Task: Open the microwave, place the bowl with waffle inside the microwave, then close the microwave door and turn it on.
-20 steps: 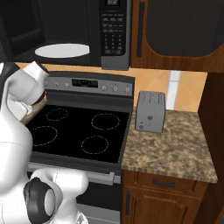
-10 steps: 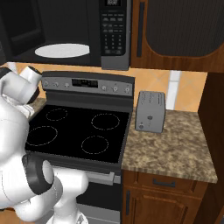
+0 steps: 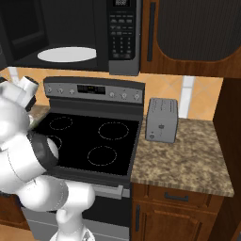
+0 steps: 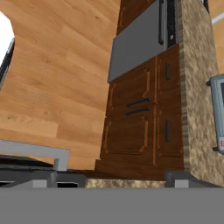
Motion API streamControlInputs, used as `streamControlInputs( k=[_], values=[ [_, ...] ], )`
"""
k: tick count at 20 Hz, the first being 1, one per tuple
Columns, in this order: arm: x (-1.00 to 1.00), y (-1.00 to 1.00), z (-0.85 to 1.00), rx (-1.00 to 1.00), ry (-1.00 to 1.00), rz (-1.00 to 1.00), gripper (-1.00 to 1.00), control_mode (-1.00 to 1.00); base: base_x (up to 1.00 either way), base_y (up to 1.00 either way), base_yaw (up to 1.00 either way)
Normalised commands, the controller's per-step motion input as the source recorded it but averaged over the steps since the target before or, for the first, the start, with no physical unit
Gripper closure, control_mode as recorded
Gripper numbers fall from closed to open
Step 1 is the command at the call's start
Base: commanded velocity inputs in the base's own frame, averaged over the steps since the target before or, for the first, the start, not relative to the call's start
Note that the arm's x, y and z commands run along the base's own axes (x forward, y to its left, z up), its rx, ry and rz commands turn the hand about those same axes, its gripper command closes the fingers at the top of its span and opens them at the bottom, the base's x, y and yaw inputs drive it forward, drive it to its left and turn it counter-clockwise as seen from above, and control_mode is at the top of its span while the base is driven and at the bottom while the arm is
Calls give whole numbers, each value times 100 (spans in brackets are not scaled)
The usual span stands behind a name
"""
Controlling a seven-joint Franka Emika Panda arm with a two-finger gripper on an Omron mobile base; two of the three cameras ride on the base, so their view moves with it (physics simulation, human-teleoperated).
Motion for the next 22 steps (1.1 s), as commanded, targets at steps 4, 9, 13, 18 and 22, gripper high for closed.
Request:
streamControlInputs(
  k=[4, 9, 13, 18, 22],
  values=[
    [45, 67, -33, -8, 0, 7, -100, -100, 0, 0, 0],
    [38, 48, -40, -16, -1, 5, -100, -100, 0, 0, 0],
    [39, 28, -49, -18, -6, 4, -100, -100, 0, 0, 0],
    [41, 16, -45, -12, -10, 2, -100, -100, 0, 0, 0],
    [47, 16, -33, -5, -11, 0, -100, -100, 0, 0, 0]
  ],
)
